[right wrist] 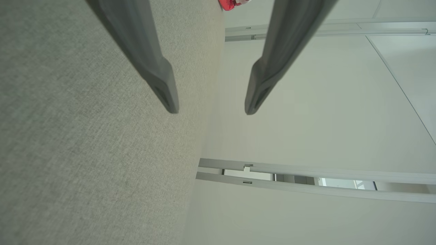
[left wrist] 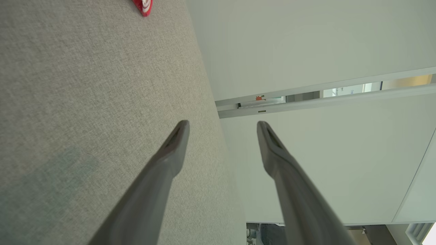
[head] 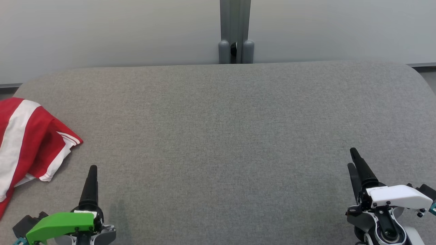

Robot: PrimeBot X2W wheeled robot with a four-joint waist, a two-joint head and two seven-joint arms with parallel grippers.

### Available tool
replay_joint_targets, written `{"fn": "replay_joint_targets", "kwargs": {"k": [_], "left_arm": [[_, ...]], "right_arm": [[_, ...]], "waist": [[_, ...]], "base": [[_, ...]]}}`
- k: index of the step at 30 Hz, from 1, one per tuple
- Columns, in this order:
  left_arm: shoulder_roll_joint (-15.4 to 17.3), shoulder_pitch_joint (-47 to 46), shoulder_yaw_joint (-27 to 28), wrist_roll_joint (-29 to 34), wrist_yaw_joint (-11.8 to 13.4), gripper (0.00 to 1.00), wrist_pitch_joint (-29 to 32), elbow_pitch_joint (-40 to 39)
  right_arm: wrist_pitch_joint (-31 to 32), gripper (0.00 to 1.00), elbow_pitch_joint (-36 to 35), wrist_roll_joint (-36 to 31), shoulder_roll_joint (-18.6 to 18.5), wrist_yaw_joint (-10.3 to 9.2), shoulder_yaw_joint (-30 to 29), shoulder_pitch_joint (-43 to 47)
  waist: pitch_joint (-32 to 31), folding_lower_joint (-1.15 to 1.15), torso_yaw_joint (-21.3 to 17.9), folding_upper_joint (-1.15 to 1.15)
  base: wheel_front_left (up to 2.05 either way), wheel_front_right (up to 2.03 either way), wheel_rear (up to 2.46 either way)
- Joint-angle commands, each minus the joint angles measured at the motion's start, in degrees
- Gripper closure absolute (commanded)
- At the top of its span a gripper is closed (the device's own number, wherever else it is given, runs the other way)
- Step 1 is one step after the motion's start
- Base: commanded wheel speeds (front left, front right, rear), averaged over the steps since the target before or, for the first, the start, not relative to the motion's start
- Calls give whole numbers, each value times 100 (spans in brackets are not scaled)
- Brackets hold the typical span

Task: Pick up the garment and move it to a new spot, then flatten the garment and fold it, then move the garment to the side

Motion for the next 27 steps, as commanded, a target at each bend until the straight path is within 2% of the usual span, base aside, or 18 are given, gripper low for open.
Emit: {"fn": "replay_joint_targets", "kwargs": {"k": [1,17,27], "left_arm": [[78,-172,-17,301,-7,0,-64,-51],[148,-202,-171,2239,11,0,-442,-5],[192,-182,-284,3223,120,0,-647,-25]], "right_arm": [[-72,0,-65,-264,-67,2,32,-184],[-451,0,13,-1992,-138,2,253,-335],[-657,0,34,-2940,-205,3,413,-342]], "waist": [[7,0,1,0],[68,0,-18,0],[93,0,-30,0]], "base": [[0,0,0],[0,0,0],[0,0,0]]}}
